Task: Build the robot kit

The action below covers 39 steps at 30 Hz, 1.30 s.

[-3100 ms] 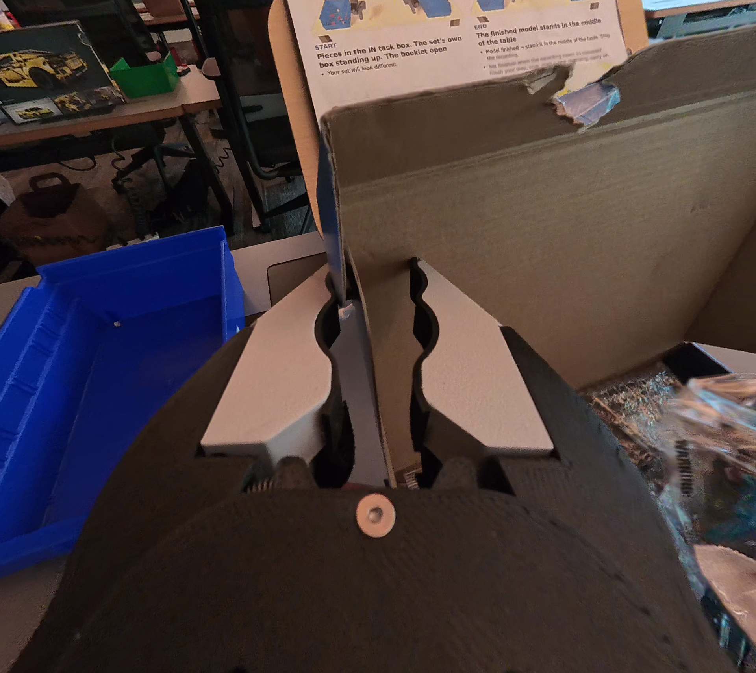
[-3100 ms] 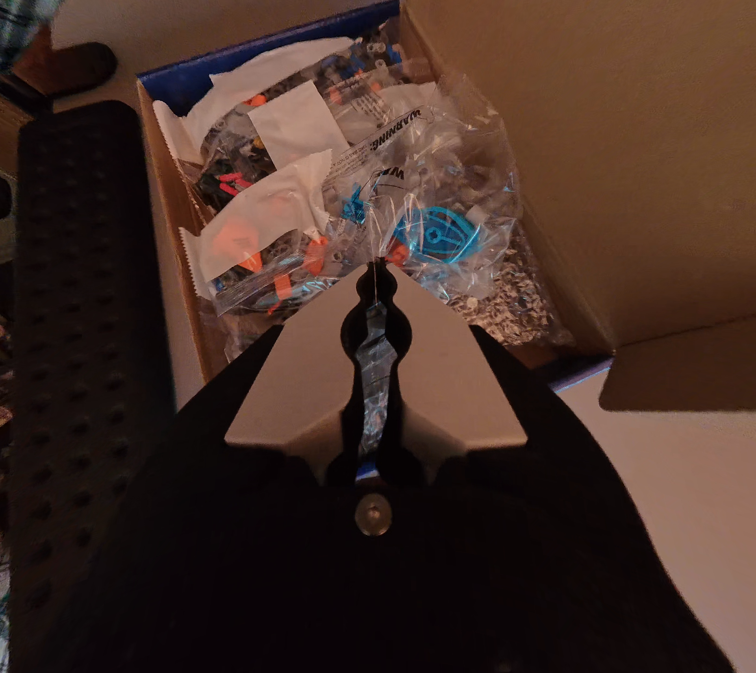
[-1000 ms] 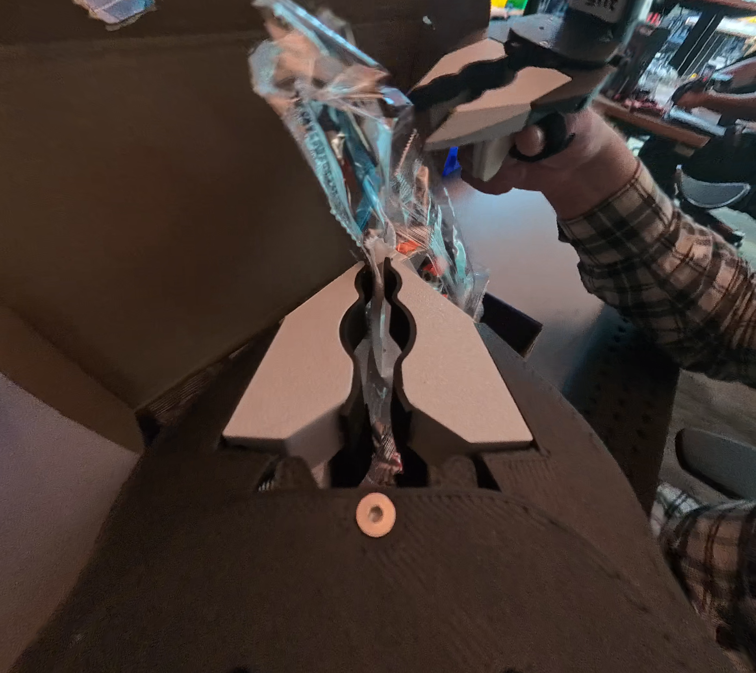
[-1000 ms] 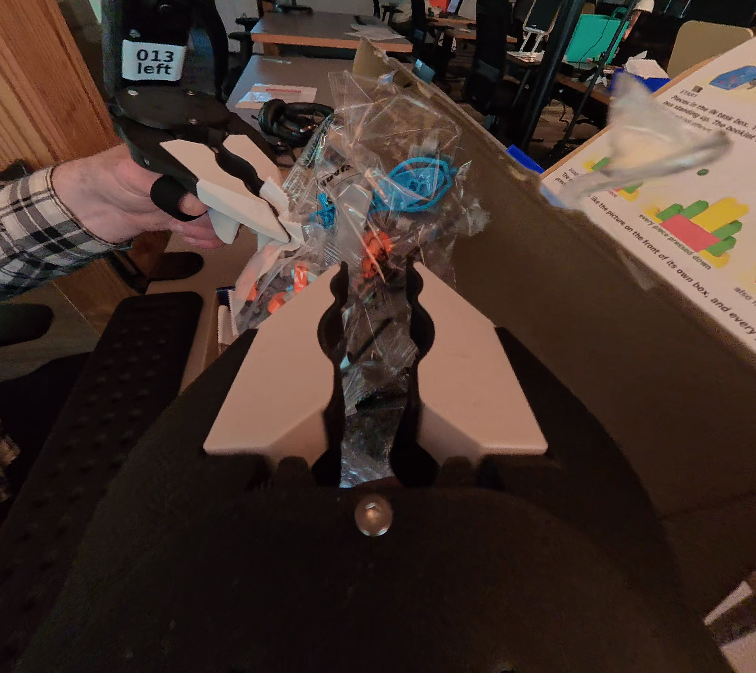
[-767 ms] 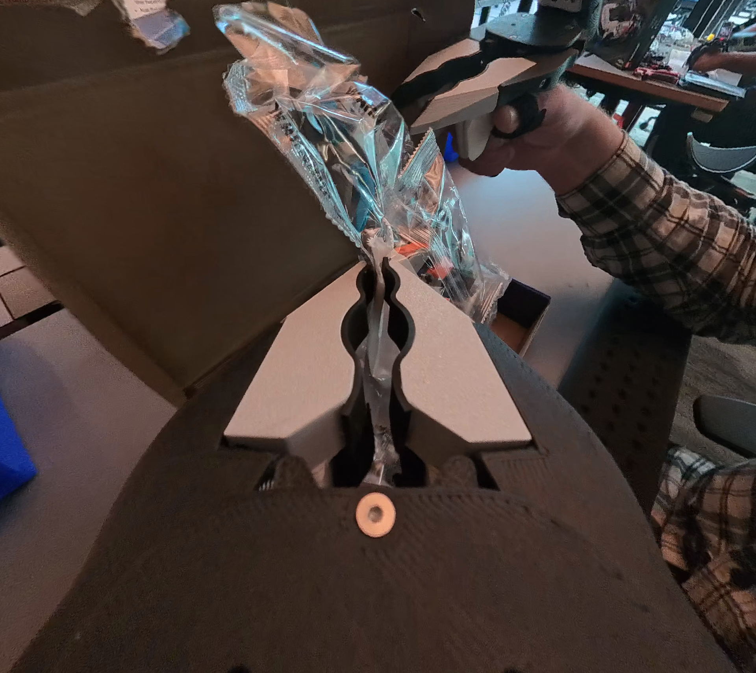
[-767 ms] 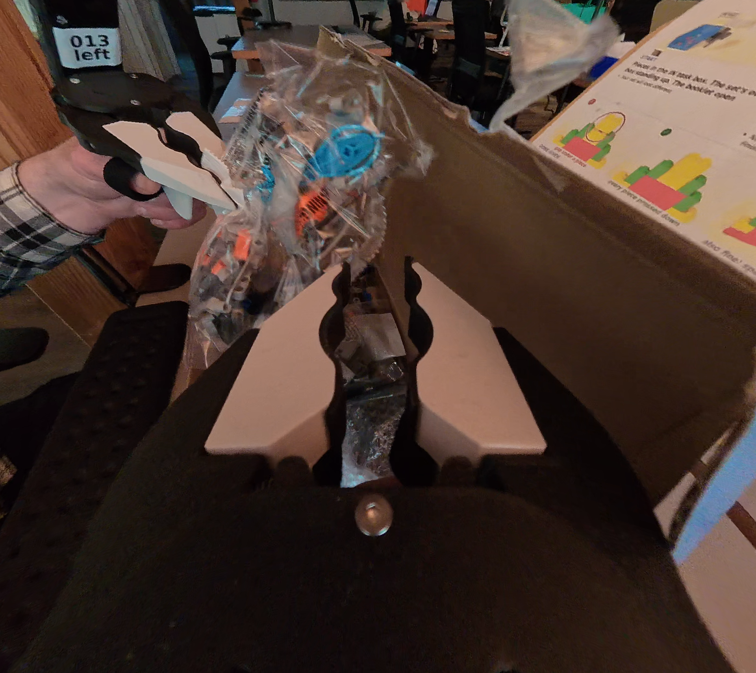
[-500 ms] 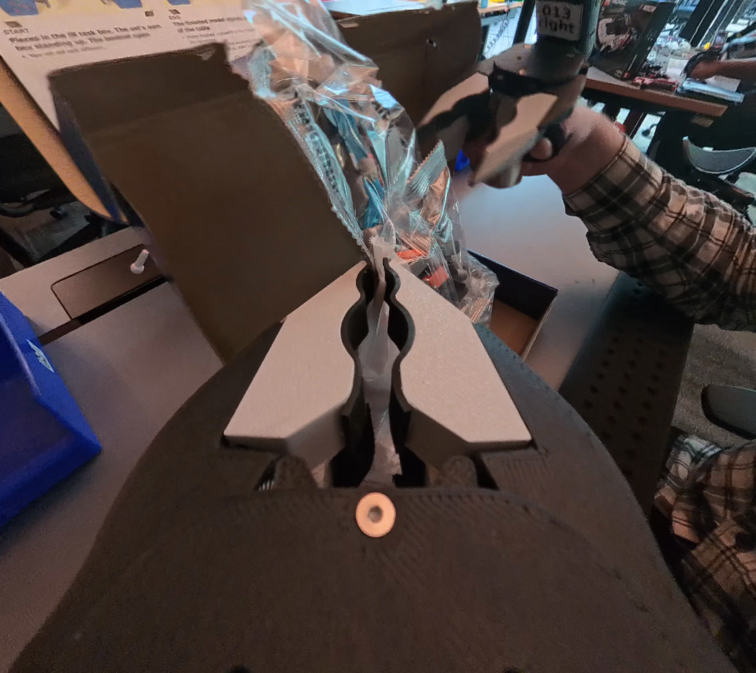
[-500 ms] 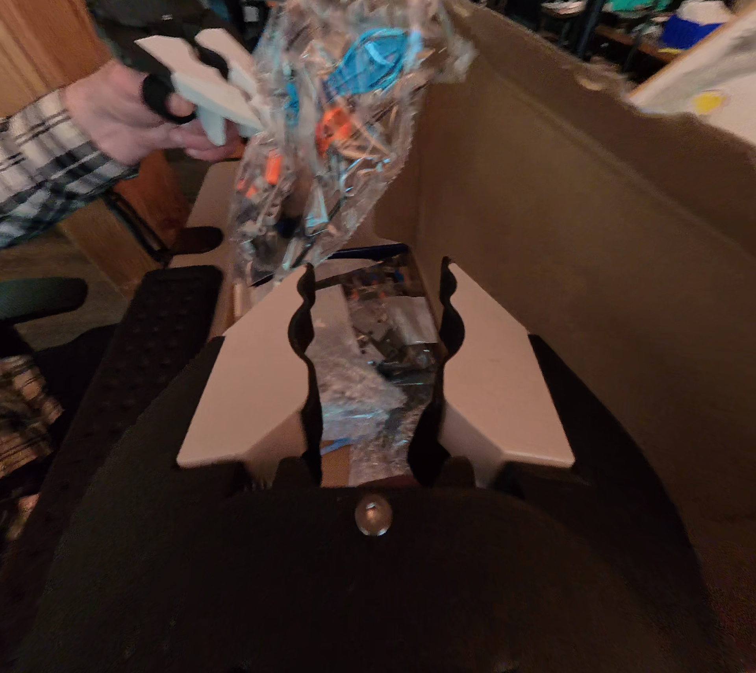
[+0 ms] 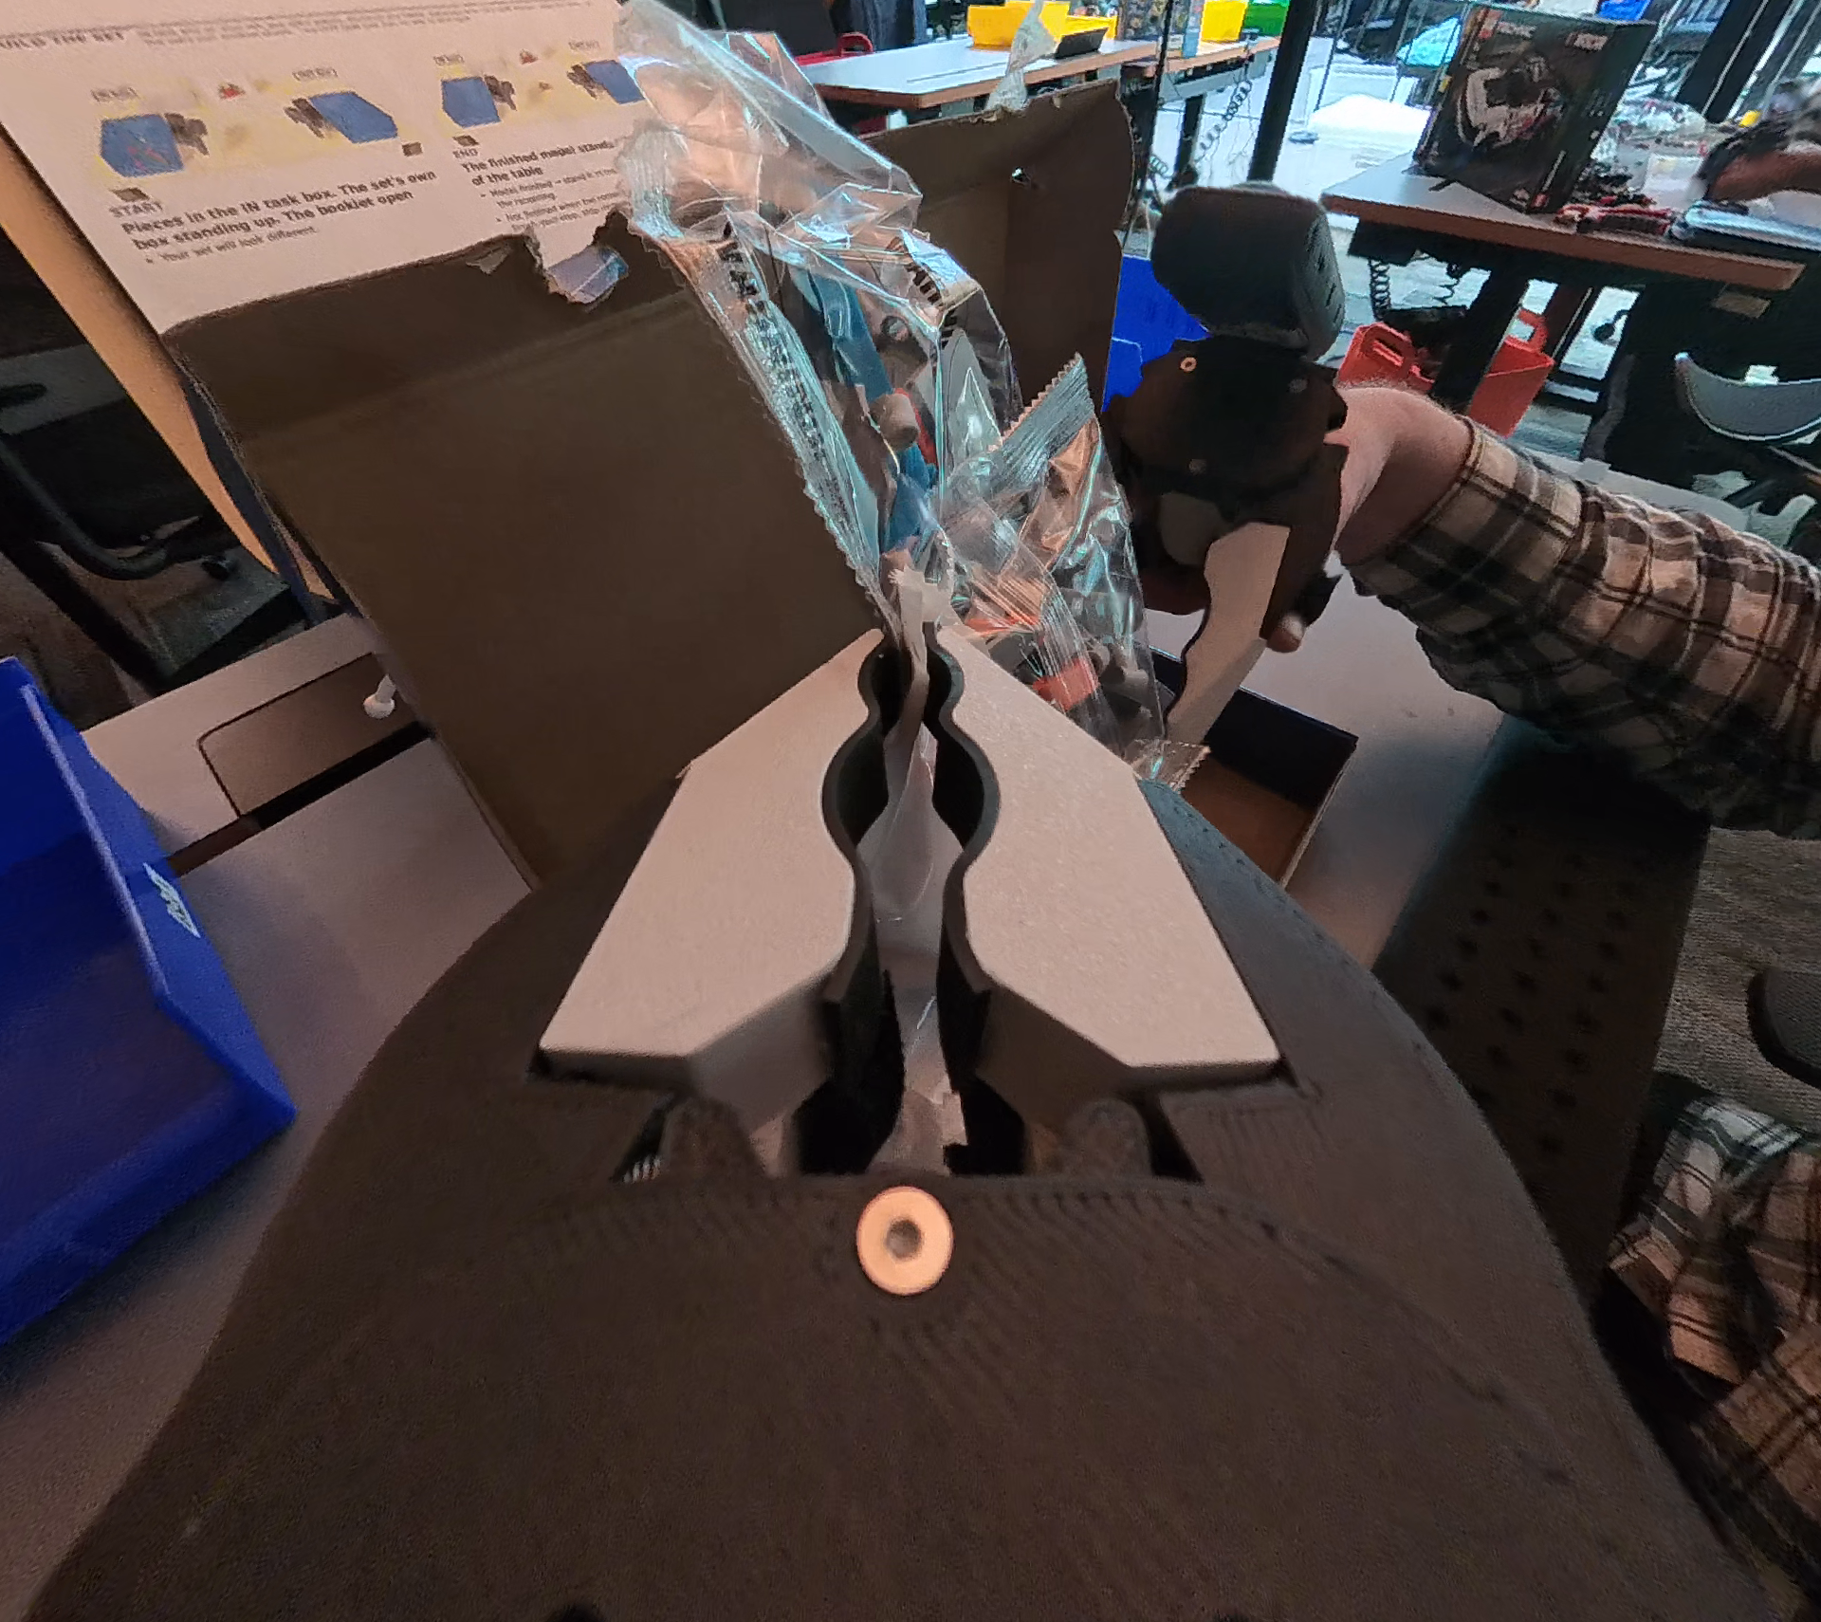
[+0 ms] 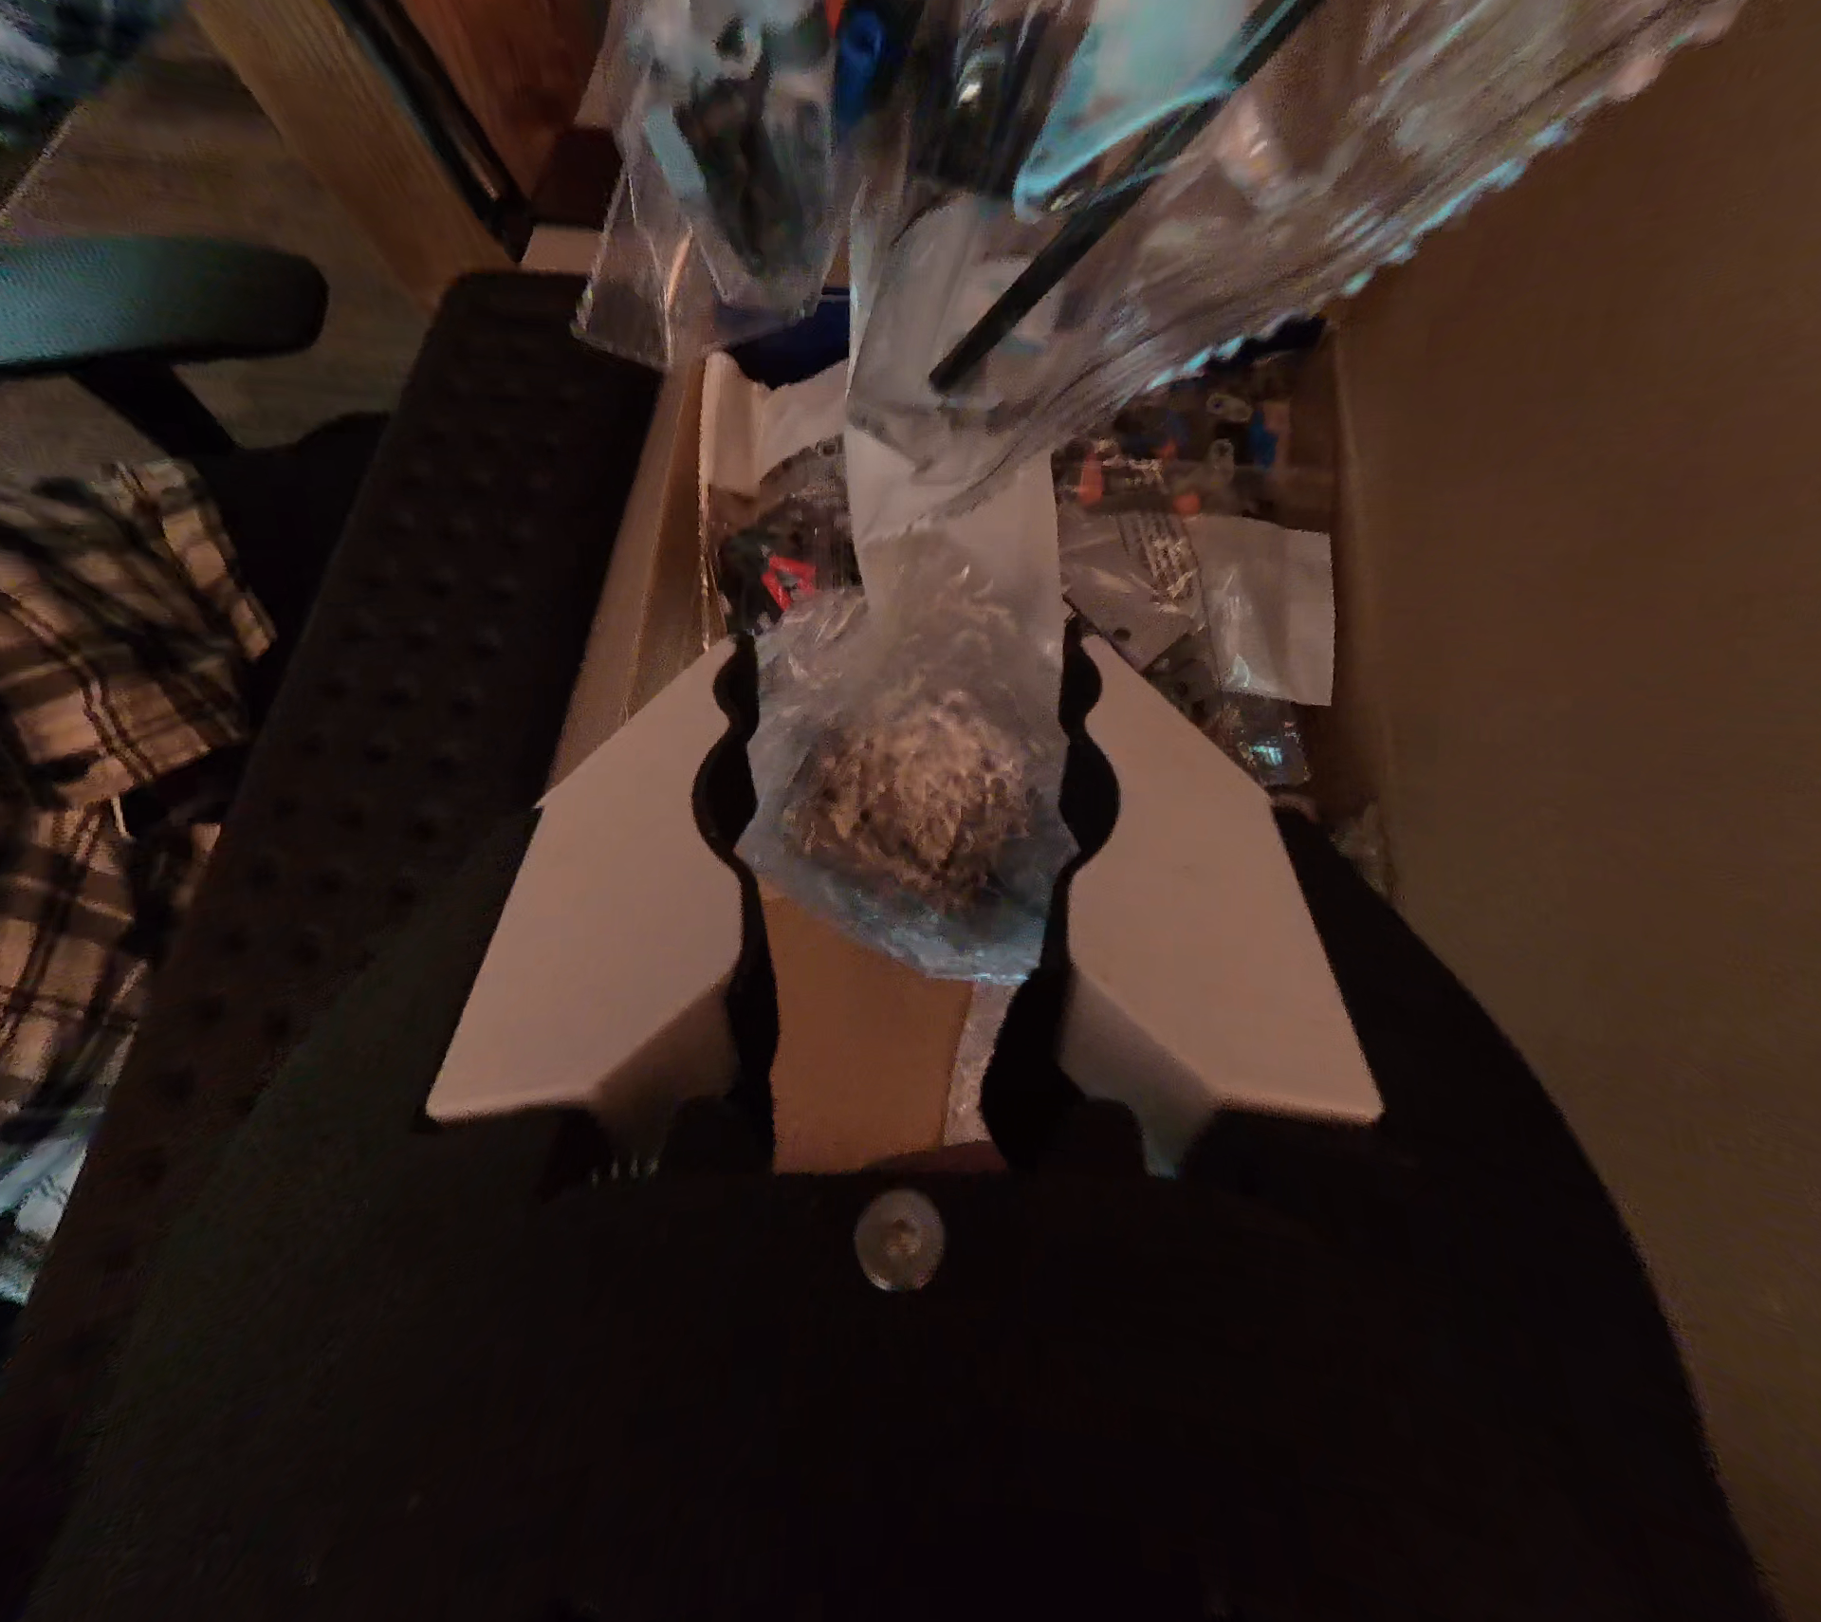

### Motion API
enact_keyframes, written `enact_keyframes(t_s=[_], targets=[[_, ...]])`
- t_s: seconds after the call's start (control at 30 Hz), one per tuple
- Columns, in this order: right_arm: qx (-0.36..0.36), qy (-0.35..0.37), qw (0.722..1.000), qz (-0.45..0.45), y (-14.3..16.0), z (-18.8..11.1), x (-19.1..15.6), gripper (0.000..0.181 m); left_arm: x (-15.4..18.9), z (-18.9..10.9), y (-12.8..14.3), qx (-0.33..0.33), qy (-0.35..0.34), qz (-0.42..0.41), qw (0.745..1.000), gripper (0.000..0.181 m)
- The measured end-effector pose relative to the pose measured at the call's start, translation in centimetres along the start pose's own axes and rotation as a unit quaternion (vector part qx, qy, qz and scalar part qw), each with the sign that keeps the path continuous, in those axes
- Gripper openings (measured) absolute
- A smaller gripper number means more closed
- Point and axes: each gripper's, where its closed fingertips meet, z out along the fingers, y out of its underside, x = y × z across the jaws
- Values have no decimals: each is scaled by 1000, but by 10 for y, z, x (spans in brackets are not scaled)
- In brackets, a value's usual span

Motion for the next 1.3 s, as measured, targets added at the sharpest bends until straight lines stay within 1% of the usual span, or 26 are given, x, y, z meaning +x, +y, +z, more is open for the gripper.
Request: enact_keyframes(t_s=[0.03, 0.1, 0.17, 0.2, 0.3, 0.43, 0.57, 0.67, 0.77, 0.8, 0.9, 0.97, 1.07, 1.1, 1.2, 1.3], targets=[[-2, -3, 1000, 3, 2, -1, 1, 55, 0, 0, -1, 3, -3, 0, 1000, 0], [-9, -6, 1000, 1, 7, -4, 2, 32, -1, -1, -3, 9, -8, 1, 1000, 0], [1, -2, 1000, -9, 5, -12, 3, 13, 1, -4, -8, 18, -9, 3, 1000, 0], [10, 1, 1000, -12, 3, -17, 4, 9, 1, -6, -11, 23, -8, 1, 1000, 0], [26, 18, 999, -23, -2, -29, 9, 4, 6, -10, -18, 27, -3, 12, 1000, 0], [29, 18, 999, -26, 0, -34, 10, 4, 7, -9, -23, 19, -3, 29, 999, 0], [29, 44, 998, -35, -5, -40, 13, 4, -1, -10, -18, 22, -11, 13, 1000, 0], [65, 48, 996, -43, -24, -37, 7, 7, -1, -26, -32, 45, -23, 21, 999, 0], [104, 53, 991, -63, -44, -30, 1, 12, -5, -39, -46, 51, -38, 30, 998, 0], [110, 56, 990, -65, -48, -28, 0, 16, -6, -42, -50, 47, -43, 37, 997, 0], [125, 76, 988, -57, -55, -29, 6, 40, -6, -52, -62, 44, -58, 55, 996, 0], [161, 108, 980, -39, -64, -41, 20, 58, -13, -65, -73, 60, -73, 54, 994, 0], [198, 150, 969, -14, -66, -60, 43, 59, -29, -85, -86, 71, -101, 52, 991, 0], [202, 151, 968, -8, -65, -62, 46, 55, -33, -90, -89, 70, -108, 52, 990, 0], [192, 148, 970, 1, -57, -57, 51, 52, -47, -101, -99, 61, -131, 55, 988, 0], [190, 152, 970, 9, -52, -56, 57, 48, -69, -114, -113, 72, -153, 47, 984, 0]])
